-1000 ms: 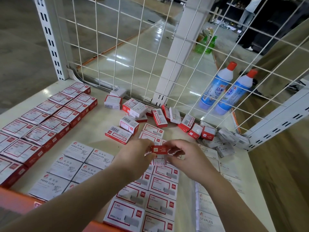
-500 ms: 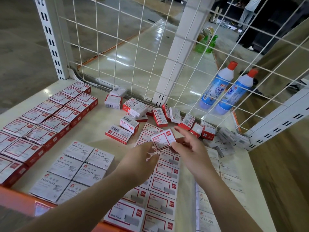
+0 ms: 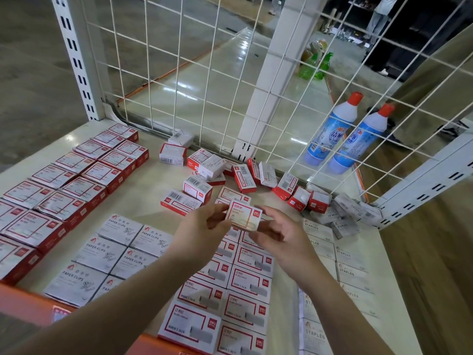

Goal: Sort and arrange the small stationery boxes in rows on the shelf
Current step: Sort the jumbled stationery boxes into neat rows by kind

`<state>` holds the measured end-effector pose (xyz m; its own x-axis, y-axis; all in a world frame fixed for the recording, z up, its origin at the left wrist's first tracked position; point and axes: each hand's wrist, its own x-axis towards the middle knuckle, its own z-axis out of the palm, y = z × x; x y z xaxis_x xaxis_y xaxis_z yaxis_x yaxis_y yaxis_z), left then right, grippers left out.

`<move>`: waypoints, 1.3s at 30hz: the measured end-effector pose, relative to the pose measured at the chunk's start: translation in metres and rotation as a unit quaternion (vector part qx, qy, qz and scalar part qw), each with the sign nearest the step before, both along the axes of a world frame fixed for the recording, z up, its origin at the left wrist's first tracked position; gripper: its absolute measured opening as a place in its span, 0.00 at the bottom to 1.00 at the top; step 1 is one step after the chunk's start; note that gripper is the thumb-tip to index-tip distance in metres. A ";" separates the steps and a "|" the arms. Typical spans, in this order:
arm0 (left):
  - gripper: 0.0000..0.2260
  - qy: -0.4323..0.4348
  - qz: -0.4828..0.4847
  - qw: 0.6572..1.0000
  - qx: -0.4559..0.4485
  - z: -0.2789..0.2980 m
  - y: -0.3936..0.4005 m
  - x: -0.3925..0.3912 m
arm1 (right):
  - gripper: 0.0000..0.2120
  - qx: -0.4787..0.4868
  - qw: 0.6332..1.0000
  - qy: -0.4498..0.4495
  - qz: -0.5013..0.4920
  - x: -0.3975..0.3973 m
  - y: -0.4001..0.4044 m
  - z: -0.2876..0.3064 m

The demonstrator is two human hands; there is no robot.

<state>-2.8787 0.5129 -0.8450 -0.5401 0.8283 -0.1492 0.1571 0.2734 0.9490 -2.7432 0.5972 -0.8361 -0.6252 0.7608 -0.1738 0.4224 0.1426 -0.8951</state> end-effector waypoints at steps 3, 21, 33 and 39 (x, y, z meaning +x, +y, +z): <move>0.16 0.007 -0.003 1.000 -0.003 0.001 0.000 -0.001 | 0.22 0.018 1.000 -0.007 -0.001 0.001 0.001 -0.002; 0.13 0.042 -0.024 0.998 -0.034 0.004 -0.004 -0.010 | 0.15 0.097 0.995 -0.013 0.031 -0.007 -0.004 0.003; 0.17 0.242 -0.055 0.959 -0.134 0.016 -0.028 -0.069 | 0.05 0.145 0.989 -0.040 0.004 -0.062 -0.007 0.008; 0.19 0.323 -0.035 0.923 -0.203 0.016 -0.039 -0.123 | 0.03 0.184 0.982 -0.051 -0.002 -0.116 0.004 0.008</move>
